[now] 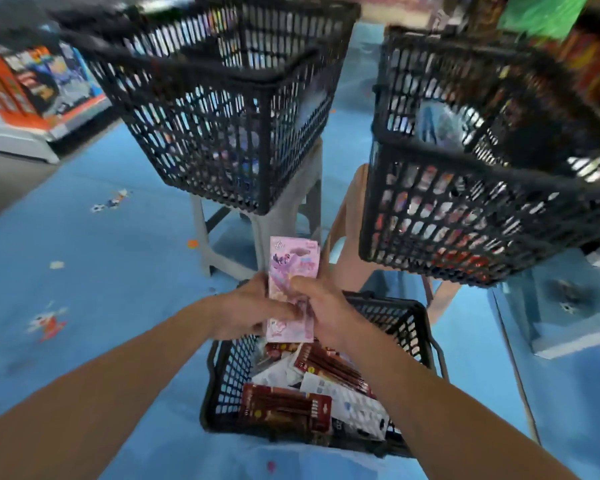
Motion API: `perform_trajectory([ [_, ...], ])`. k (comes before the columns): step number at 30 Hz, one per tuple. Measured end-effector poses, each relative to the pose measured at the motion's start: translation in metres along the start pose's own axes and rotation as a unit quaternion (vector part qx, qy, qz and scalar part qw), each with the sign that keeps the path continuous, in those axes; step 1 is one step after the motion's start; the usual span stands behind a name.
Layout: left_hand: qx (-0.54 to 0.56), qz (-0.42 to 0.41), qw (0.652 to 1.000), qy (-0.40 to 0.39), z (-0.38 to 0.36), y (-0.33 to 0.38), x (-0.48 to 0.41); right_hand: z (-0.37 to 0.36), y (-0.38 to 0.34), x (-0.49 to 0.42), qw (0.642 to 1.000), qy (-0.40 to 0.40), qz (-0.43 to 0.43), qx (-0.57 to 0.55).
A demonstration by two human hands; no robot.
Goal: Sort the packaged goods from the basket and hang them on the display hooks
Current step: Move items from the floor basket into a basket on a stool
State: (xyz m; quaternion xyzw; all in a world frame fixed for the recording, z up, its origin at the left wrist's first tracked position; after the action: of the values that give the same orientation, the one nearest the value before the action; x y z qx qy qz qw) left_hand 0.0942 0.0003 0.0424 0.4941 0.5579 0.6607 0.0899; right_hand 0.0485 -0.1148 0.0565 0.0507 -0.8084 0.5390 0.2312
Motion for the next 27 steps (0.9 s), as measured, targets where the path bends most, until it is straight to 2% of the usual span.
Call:
perform_trajectory([
  [4, -0.026, 0.051, 0.998, -0.017, -0.015, 0.084, 0.074, -0.04, -0.076, 0.056, 0.999, -0.004, -0.036, -0.035],
  [8, -0.004, 0.055, 0.998, -0.032, -0.029, 0.179, 0.137, -0.078, -0.161, 0.101, 0.994, -0.02, -0.059, -0.086],
  [14, -0.011, 0.033, 0.999, -0.011, -0.032, 0.336, 0.193, -0.117, -0.314, 0.133, 0.994, -0.055, -0.006, -0.091],
  [18, -0.087, 0.012, 0.996, 0.016, -0.019, 0.426, 0.201, -0.134, -0.404, 0.12, 0.997, -0.04, 0.031, -0.066],
  [21, -0.098, -0.006, 0.994, 0.036, 0.006, 0.473, 0.194, -0.15, -0.453, 0.099, 0.998, -0.037, 0.034, -0.026],
  [24, -0.095, -0.031, 0.994, 0.052, 0.04, 0.505, 0.172, -0.165, -0.482, 0.059, 0.997, -0.056, 0.047, -0.024],
  [27, -0.114, -0.052, 0.991, 0.051, 0.085, 0.518, 0.13, -0.178, -0.483, -0.001, 0.998, -0.038, 0.034, -0.021],
])
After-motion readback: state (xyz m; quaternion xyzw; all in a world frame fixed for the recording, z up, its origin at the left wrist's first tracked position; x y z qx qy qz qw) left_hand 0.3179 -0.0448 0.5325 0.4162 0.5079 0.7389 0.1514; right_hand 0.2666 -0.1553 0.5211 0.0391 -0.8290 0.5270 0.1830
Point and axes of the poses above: each hand's wrist, its own x-axis away from the middle knuckle, its own z-axis out of the back of the hand, y = z × x, the point moved 4 cm from there along -x, towards the middle knuckle
